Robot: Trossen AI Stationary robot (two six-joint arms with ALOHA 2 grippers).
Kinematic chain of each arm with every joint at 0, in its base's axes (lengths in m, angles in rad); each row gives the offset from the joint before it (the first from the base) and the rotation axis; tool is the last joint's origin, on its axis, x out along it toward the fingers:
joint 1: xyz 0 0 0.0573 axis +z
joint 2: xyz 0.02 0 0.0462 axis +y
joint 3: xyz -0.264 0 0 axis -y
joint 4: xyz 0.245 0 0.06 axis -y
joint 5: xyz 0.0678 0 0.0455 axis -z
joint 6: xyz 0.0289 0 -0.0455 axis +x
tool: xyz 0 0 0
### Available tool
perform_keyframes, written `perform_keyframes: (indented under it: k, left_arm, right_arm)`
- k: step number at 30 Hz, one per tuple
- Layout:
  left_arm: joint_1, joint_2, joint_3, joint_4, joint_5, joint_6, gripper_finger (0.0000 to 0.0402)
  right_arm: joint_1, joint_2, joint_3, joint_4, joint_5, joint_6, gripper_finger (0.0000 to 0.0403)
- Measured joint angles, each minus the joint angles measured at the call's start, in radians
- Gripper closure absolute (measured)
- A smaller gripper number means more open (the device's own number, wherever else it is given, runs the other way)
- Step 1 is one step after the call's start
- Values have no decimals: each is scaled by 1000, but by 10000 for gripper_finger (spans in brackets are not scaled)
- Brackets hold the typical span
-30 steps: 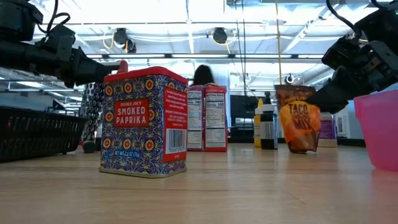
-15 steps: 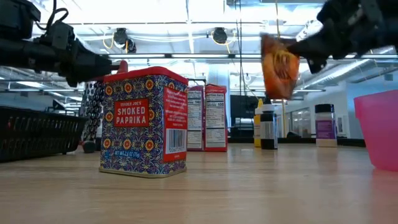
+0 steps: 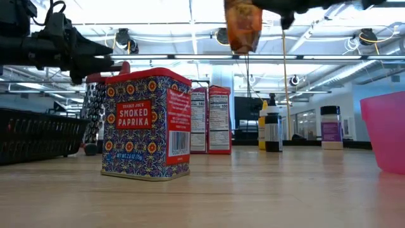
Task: Pick & Place Kitchen Items
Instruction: Put the orange spice pack into the orange bin
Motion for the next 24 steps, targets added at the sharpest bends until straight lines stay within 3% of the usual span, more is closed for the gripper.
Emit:
perform_keyframes:
  k: [6, 11, 15, 24]
  left_arm:
    - [-28, 1, 0, 24, 8, -8, 186]
    - [-74, 65, 0, 150, 16, -21, 186]
    - [-115, 181, 39, 216, 17, -4, 186]
    - [-166, 554, 277, 256, 67, 97, 186]
  right_arm:
    - [-25, 120, 112, 6, -1, -28, 403]
    - [-44, 207, 142, 31, -7, -33, 403]
    - [-74, 251, 144, 106, -86, -25, 403]
    - [-103, 299, 144, 179, -160, 23, 403]
